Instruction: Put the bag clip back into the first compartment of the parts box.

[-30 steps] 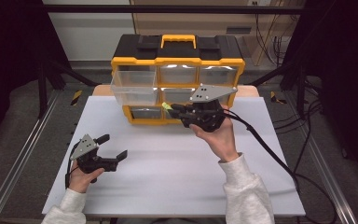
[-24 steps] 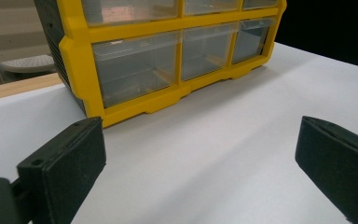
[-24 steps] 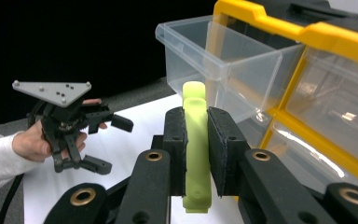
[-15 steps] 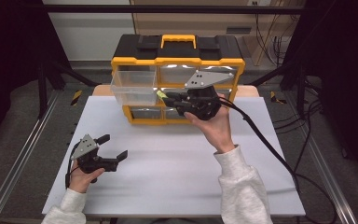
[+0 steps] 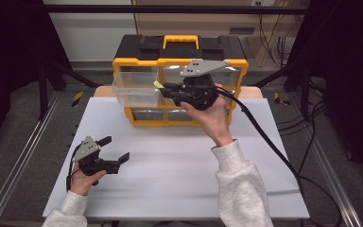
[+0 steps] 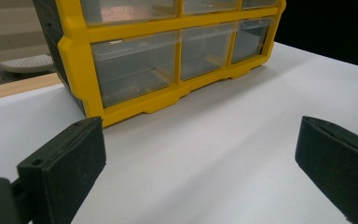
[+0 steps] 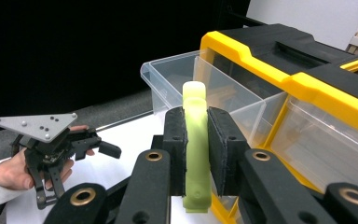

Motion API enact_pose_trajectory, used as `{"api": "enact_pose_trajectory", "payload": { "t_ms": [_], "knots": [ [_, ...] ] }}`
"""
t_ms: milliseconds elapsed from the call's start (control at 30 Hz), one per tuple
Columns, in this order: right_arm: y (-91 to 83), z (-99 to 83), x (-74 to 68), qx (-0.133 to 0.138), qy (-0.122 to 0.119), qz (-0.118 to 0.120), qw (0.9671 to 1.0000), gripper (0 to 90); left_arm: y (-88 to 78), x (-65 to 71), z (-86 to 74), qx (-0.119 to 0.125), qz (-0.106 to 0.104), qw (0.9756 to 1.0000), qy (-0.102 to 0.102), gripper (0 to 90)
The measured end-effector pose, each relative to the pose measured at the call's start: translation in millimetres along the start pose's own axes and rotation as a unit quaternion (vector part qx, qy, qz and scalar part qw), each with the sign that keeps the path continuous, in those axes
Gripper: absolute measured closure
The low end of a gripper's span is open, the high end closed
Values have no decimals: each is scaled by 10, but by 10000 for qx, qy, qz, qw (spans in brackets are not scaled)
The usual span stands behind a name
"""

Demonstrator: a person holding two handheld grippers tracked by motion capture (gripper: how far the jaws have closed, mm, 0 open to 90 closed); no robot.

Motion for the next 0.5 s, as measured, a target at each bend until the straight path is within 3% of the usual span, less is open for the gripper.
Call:
{"api": "enact_pose_trajectory", "payload": {
  "t_ms": [500],
  "knots": [
    [166,166,101,-16,42,-69,10000,781,6,5,-3,-16,-12,10000,15,16]
  ]
}}
Point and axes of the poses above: each handheld gripper's, and its own axes: y roughly forward along the jaws, z roughly out of its top, x roughly to its right, the point moved 6 cm from there along y, roughly forward along the jaws, and after that the axes turned 9 degrees about z, right-handed, at the moved point
